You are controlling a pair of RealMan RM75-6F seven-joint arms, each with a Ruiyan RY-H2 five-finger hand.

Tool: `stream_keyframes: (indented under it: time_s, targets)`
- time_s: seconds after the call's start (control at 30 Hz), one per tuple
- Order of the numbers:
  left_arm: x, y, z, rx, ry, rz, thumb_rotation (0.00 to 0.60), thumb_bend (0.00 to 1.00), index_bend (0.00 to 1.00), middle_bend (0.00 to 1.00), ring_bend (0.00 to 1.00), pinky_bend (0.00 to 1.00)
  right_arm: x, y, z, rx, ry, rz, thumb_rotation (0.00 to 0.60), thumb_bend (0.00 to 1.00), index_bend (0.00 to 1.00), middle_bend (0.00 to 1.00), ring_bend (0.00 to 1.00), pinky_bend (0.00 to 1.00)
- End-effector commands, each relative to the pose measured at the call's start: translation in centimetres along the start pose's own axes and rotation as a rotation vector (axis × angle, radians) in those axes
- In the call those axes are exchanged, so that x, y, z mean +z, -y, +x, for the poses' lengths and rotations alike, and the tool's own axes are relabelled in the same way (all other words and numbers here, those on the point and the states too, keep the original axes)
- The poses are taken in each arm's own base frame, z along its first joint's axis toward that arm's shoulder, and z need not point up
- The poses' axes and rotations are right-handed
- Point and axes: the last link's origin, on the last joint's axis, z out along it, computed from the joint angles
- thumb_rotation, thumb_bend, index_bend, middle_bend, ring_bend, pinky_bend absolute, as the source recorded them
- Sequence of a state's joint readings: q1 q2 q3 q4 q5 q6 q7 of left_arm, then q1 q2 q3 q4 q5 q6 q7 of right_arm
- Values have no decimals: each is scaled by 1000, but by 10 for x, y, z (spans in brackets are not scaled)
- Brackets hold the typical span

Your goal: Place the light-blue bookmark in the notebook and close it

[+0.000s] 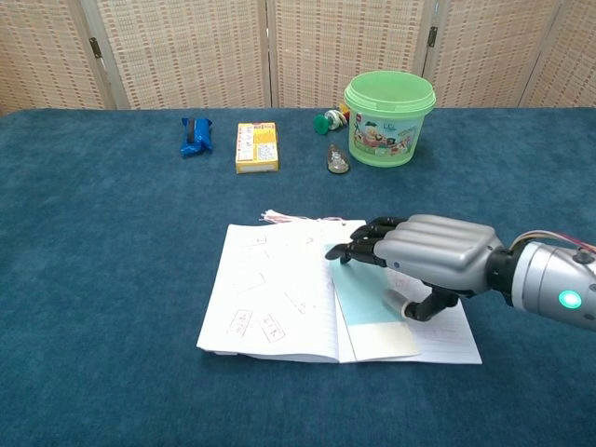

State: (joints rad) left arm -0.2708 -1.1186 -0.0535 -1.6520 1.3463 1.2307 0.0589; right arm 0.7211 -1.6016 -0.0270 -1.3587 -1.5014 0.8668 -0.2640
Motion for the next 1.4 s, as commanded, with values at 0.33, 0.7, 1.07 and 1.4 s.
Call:
stream_keyframes:
  time_s: [0.33,0.7,1.07,1.4]
  targets:
    - [1,0,-1,-2,0,0,600,293,106,40,35,154,-2,-2,-1,14,-9,-24,600,583,0,155,0,0]
    - [0,4,-2,-4,5,6,600,293,106,39,35,154,2,3,-3,17,-8,-18,600,583,0,155,0,0]
    - [1,1,0,-4,-2,-4,600,293,105,39,35,154,-25,-7,11,15,-95,-44,600,335,0,131,0,0]
    - [-1,-4,-1,-1,0,-15,600,293,104,39,35,154,-41,0,0,10,-87,-20,600,59,0,3,0,0]
